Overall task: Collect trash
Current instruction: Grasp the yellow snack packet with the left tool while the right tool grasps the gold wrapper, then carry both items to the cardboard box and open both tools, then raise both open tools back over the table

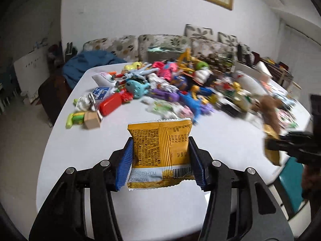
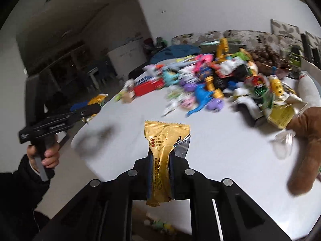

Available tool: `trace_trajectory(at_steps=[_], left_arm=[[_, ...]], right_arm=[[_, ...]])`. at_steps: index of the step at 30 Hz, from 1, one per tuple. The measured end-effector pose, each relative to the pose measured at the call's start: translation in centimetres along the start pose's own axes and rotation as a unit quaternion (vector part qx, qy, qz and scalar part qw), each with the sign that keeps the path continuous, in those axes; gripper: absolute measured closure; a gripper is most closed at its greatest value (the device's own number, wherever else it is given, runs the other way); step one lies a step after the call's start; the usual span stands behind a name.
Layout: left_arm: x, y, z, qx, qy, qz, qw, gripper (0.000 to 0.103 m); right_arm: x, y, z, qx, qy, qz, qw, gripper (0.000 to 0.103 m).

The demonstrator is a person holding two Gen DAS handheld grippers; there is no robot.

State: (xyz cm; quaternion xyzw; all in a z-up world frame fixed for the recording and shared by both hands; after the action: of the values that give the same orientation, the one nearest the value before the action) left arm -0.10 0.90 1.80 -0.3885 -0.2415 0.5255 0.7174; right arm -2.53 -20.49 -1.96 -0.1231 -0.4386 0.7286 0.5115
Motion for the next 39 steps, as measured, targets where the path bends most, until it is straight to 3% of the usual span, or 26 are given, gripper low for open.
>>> trace_trajectory(at_steps=[5,9,11,12,13,17,19,21,23,28,31,35,39], left_arm=[[-2.4,5.3,4.6,0.025,0.026,-0.021,0.9992,0.051],[-4.3,10.6,5.0,0.074,0.054,-0.035,0.9952,0.051],[-4.9,13.6,4.0,0.111,0.063,-0.039,0.991,0.039],[-4.9,14.9,3.3,0.124,0.057,-0.042,0.9898,0.023],[-4.9,16.5,2.3,0.135,0.047,-0.048,0.9885,0.016],[-4.6,19.1,-0.5,0.168,0.018,-0.057,0.9839,0.016],[-4.0,18.7,-0.6,0.164,0.024,-0.041,0.9853,0.016],[-3.5,17.7,-0.2,0.149,0.03,-0.029,0.9879,0.016],[-3.0,15.9,0.0,0.129,0.035,-0.017,0.9909,0.016],[-2.0,12.8,-0.4,0.1,0.044,0.017,0.9938,0.016],[-1.5,11.6,-1.1,0.093,0.054,0.039,0.9935,0.016],[-1.5,10.7,-2.3,0.091,0.062,0.06,0.9921,0.016],[-1.9,10.1,-3.0,0.086,0.057,0.049,0.9935,0.016]], right_arm=[[3.7,4.3,1.2,0.042,-0.026,0.018,0.999,0.088],[5.3,9.7,0.3,0.108,-0.042,0.009,0.993,0.084],[5.5,12.0,-1.1,0.134,-0.046,-0.005,0.99,0.075],[5.3,13.1,-2.0,0.146,-0.041,-0.009,0.988,0.071],[5.2,14.0,-2.7,0.154,-0.037,-0.012,0.987,0.062],[4.3,15.7,-4.2,0.168,-0.003,-0.006,0.986,0.061],[3.9,14.3,-2.7,0.142,0.001,-0.008,0.99,0.061],[3.0,11.1,-0.2,0.085,0.024,0.005,0.996,0.059],[1.3,8.0,1.4,0.041,0.06,0.011,0.997,0.047],[-6.3,0.1,3.1,-0.05,0.16,-0.014,0.986,0.046],[-10.7,-2.8,1.8,-0.054,0.2,-0.031,0.978,0.046],[-14.4,-5.2,-1.2,-0.037,0.205,-0.056,0.976,0.046],[-18.5,-6.5,-6.1,-0.009,0.222,-0.09,0.971,0.047]])
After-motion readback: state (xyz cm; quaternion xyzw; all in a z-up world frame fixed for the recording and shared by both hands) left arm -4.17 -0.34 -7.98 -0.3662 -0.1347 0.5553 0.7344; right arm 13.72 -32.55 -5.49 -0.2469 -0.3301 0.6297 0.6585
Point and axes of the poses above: each gripper's, at about its wrist camera, not at the fingertips, and z roughly against the way its jaws point, x to its left, y to its underside, the point moved 4 cm from there along -z, roughly the way its jaws point, and after that the axes turned 2 degrees about -x, right-handed, at the moved point
